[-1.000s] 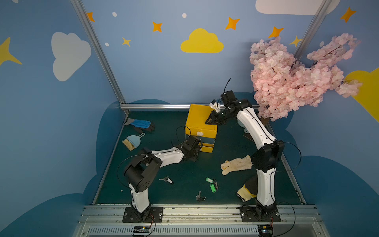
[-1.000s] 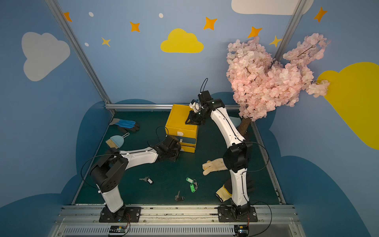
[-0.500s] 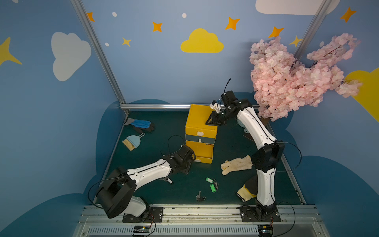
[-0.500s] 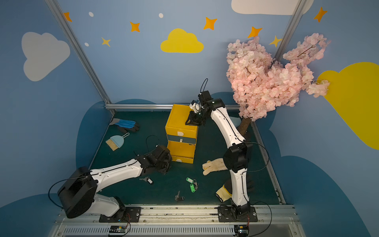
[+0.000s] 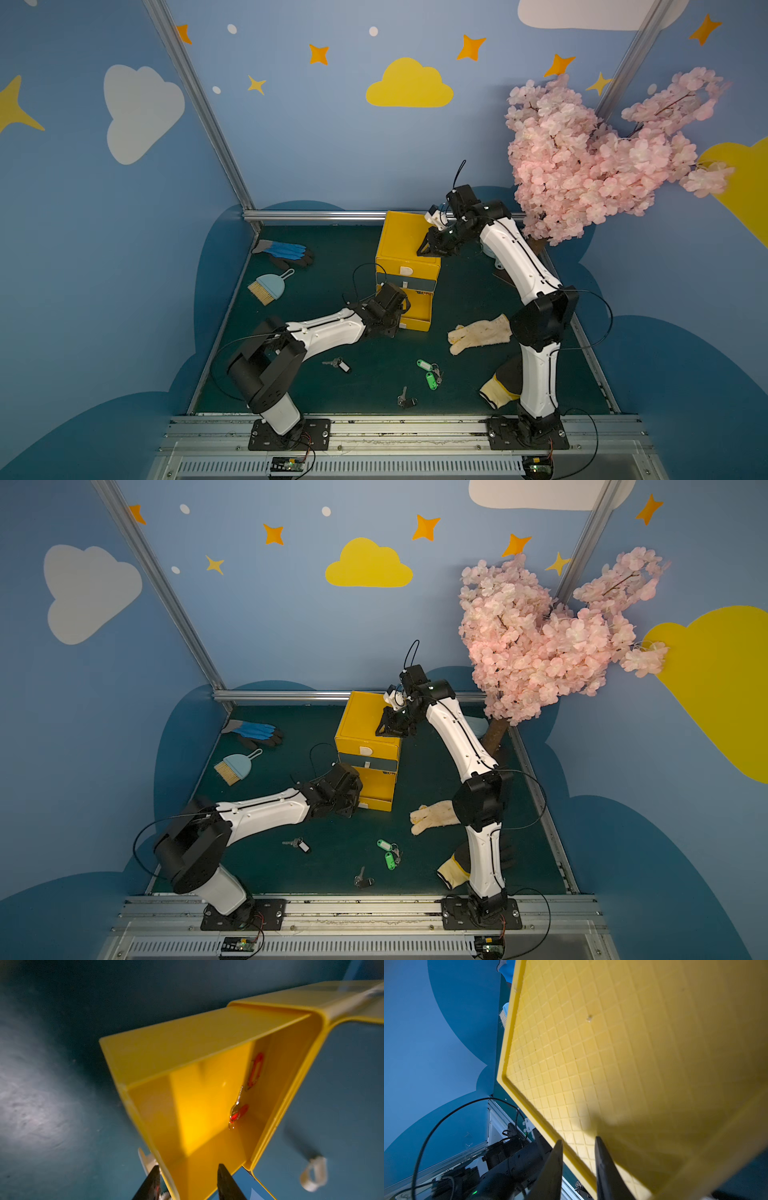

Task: Take the keys out of the drawer
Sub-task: Open the drawer in the storage box.

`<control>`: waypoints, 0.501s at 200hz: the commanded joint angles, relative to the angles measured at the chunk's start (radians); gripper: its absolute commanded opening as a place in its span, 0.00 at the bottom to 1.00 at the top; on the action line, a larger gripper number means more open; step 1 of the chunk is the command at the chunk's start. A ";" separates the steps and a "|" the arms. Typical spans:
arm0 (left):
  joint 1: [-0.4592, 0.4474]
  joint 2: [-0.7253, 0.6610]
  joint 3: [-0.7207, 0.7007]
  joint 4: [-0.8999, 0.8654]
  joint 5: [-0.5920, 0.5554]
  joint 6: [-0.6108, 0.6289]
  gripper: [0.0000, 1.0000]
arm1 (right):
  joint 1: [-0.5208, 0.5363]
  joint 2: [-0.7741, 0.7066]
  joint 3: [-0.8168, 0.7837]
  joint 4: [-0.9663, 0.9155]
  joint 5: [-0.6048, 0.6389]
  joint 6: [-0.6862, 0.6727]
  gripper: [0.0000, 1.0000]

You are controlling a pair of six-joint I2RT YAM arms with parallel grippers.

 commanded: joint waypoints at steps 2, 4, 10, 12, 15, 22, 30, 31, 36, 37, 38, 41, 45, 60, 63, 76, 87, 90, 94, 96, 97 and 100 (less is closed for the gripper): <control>0.005 0.007 -0.002 -0.002 0.003 0.002 0.45 | 0.009 0.019 -0.044 -0.158 0.069 0.004 0.29; 0.005 0.004 -0.004 -0.007 0.002 0.003 0.45 | 0.008 0.020 -0.044 -0.159 0.068 0.004 0.29; 0.005 -0.005 -0.007 -0.032 0.001 0.003 0.45 | 0.007 0.020 -0.041 -0.157 0.069 0.005 0.29; 0.005 -0.009 -0.010 -0.042 0.001 0.004 0.45 | 0.007 0.020 -0.040 -0.157 0.067 0.005 0.29; 0.005 -0.015 -0.012 -0.052 0.000 0.004 0.45 | 0.008 0.021 -0.039 -0.158 0.067 0.006 0.29; 0.004 -0.033 -0.028 -0.061 -0.005 0.007 0.45 | 0.007 0.022 -0.034 -0.159 0.069 0.006 0.29; 0.004 -0.053 -0.047 -0.071 -0.009 0.007 0.45 | 0.009 0.022 -0.028 -0.157 0.070 0.006 0.29; 0.003 -0.056 -0.048 -0.074 -0.010 0.007 0.45 | 0.008 0.022 -0.027 -0.157 0.071 0.006 0.29; 0.001 -0.069 -0.060 -0.084 -0.011 0.002 0.45 | 0.008 0.024 -0.024 -0.157 0.071 0.006 0.29; 0.001 -0.072 -0.062 -0.086 -0.011 0.001 0.45 | 0.009 0.024 -0.023 -0.158 0.071 0.005 0.29; 0.001 -0.075 -0.064 -0.087 -0.011 0.000 0.45 | 0.009 0.024 -0.022 -0.158 0.073 0.005 0.29; 0.001 -0.082 -0.072 -0.090 -0.011 -0.003 0.45 | 0.009 0.026 -0.019 -0.157 0.074 0.005 0.29; 0.000 -0.091 -0.084 -0.091 -0.011 -0.006 0.45 | 0.007 0.027 -0.016 -0.160 0.074 0.005 0.29; 0.001 -0.125 -0.119 -0.102 -0.012 -0.011 0.45 | 0.007 0.033 -0.005 -0.163 0.076 0.005 0.29; -0.001 -0.132 -0.124 -0.107 -0.013 -0.012 0.45 | 0.008 0.035 -0.001 -0.164 0.077 0.004 0.29; -0.004 -0.160 -0.151 -0.114 -0.019 -0.013 0.45 | 0.008 0.039 0.014 -0.170 0.083 0.001 0.29; -0.006 -0.180 -0.171 -0.132 -0.019 -0.023 0.45 | 0.009 0.040 0.021 -0.173 0.088 0.002 0.29; -0.007 -0.186 -0.177 -0.133 -0.019 -0.026 0.45 | 0.009 0.039 0.021 -0.173 0.089 0.003 0.29; -0.008 -0.192 -0.186 -0.132 -0.020 -0.028 0.45 | 0.009 0.039 0.022 -0.175 0.089 0.002 0.30; -0.008 -0.195 -0.191 -0.131 -0.021 -0.029 0.45 | 0.009 0.040 0.023 -0.174 0.090 0.003 0.30; -0.007 -0.197 -0.193 -0.131 -0.021 -0.030 0.45 | 0.009 0.040 0.023 -0.174 0.091 0.003 0.30; -0.008 -0.203 -0.198 -0.131 -0.021 -0.030 0.45 | 0.009 0.039 0.023 -0.176 0.093 0.004 0.30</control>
